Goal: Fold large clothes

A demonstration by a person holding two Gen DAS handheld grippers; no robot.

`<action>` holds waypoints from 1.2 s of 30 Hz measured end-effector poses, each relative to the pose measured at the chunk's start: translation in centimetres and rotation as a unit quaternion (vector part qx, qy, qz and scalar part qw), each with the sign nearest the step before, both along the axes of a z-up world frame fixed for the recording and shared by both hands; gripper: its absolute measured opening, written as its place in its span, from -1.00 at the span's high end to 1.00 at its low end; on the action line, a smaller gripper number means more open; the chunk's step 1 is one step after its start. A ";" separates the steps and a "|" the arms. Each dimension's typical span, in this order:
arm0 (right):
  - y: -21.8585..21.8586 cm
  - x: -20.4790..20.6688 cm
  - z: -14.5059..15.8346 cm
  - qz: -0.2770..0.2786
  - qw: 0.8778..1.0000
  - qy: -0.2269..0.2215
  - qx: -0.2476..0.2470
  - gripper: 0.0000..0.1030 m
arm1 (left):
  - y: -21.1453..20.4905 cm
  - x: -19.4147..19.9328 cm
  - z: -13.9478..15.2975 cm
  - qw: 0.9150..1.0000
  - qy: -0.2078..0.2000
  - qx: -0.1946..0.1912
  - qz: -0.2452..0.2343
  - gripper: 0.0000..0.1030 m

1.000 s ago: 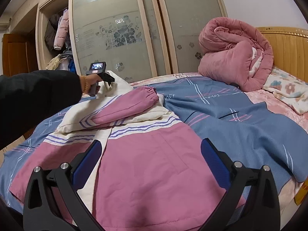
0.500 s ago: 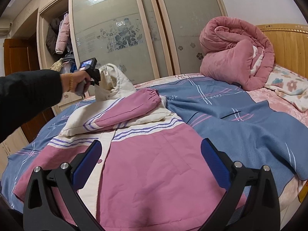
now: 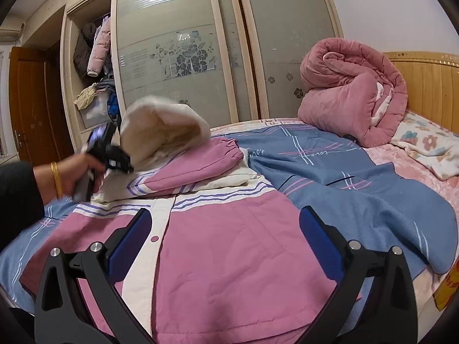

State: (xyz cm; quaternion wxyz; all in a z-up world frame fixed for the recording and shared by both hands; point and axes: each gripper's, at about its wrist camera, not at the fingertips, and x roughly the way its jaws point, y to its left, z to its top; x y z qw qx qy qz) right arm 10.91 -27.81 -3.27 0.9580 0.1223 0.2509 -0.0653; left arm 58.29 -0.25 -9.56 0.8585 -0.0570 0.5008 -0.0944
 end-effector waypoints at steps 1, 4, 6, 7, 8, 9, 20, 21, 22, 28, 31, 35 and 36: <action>0.0 -0.1 0.1 -0.001 1.000 -0.001 0.000 -0.97 | 0.5 -0.4 -1.0 1.000 -0.004 -0.017 0.003 0.59; -0.1 -0.5 0.3 -0.005 1.000 -0.005 0.002 -0.97 | 1.1 -1.6 -1.3 0.997 -0.045 -0.061 -0.012 0.03; -0.2 -0.6 0.4 -0.007 1.000 -0.008 0.004 -0.97 | 1.2 -2.8 -0.5 0.994 -0.071 -0.081 -0.022 -0.60; -0.2 -0.6 0.4 -0.007 1.000 -0.009 0.004 -0.97 | 1.1 -4.0 0.5 0.992 -0.097 -0.076 -0.017 -0.89; -0.1 -0.6 0.4 -0.006 1.000 -0.009 0.002 -0.97 | 1.2 -5.2 1.3 0.990 -0.118 -0.071 -0.013 -0.95; -0.1 -0.5 0.4 -0.005 1.000 -0.009 0.001 -0.97 | 1.4 -6.5 2.1 0.988 -0.138 -0.073 -0.014 -0.96; 0.1 -2.3 1.7 -0.011 0.999 -0.050 0.005 -0.97 | 3.6 -34.2 11.4 0.938 -0.332 -0.100 -0.027 -0.96; 0.6 -2.5 1.9 -0.008 0.999 -0.053 -0.003 -0.97 | 3.8 -35.8 11.4 0.934 -0.345 -0.091 -0.019 -0.96; 1.6 -2.7 2.2 -0.001 0.998 -0.058 -0.021 -0.97 | 3.8 -38.4 11.1 0.929 -0.363 -0.076 -0.014 -0.96; 5.8 -3.8 3.4 0.021 0.993 -0.077 -0.090 -0.97 | 4.0 -47.8 9.8 0.905 -0.421 0.064 -0.012 -0.96; 7.5 -4.3 3.9 0.030 0.990 -0.087 -0.109 -0.97 | 5.7 -50.0 10.4 0.909 -0.416 0.020 -0.007 -0.96; 9.4 -5.0 4.5 0.047 0.987 -0.095 -0.121 -0.97 | 5.7 -50.6 10.8 0.904 -0.425 0.038 0.010 -0.96; 9.9 -5.2 4.6 0.051 0.986 -0.100 -0.125 -0.97 | 5.3 -50.7 10.7 0.904 -0.424 0.051 0.010 -0.96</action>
